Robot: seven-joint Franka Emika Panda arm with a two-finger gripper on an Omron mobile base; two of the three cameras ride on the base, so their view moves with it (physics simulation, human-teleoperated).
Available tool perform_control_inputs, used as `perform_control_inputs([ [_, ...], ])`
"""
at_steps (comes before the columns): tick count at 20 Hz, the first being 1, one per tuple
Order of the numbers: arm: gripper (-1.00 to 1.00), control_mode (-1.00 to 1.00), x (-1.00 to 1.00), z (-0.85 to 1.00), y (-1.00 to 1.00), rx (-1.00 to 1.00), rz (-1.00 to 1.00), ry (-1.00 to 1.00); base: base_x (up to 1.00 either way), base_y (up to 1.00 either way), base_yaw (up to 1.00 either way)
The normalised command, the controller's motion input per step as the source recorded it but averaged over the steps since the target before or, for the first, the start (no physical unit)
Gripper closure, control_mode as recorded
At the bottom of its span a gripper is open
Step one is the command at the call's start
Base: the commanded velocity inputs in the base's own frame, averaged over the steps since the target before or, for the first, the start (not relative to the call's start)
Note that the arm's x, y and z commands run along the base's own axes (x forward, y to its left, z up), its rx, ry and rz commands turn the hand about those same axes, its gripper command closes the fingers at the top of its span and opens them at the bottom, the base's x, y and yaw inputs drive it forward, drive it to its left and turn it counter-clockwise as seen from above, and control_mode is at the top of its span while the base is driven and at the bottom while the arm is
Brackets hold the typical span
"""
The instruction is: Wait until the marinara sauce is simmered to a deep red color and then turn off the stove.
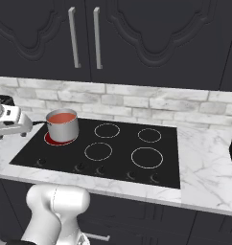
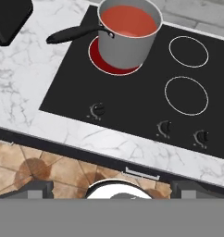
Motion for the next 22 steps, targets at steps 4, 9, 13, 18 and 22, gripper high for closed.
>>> perform_control_inputs([
  [4,-1.00,-1.00,0.00,-0.34,0.00,0.00,0.07,0.00,0.00,0.00,0.00],
  [9,-1.00,-1.00,0.00,-0.34,0.00,0.00,0.04,0.00,0.00,0.00,0.00],
  [13,-1.00,-1.00,0.00,-0.35,0.00,0.00,0.02,0.00,0.00,0.00,0.00],
  [18,-1.00,-1.00,0.00,-0.38,0.01,0.00,0.00,0.01,0.00,0.00,0.00],
  [22,-1.00,-1.00,0.00,-0.34,0.01,0.00,0.00,0.02,0.00,0.00,0.00],
])
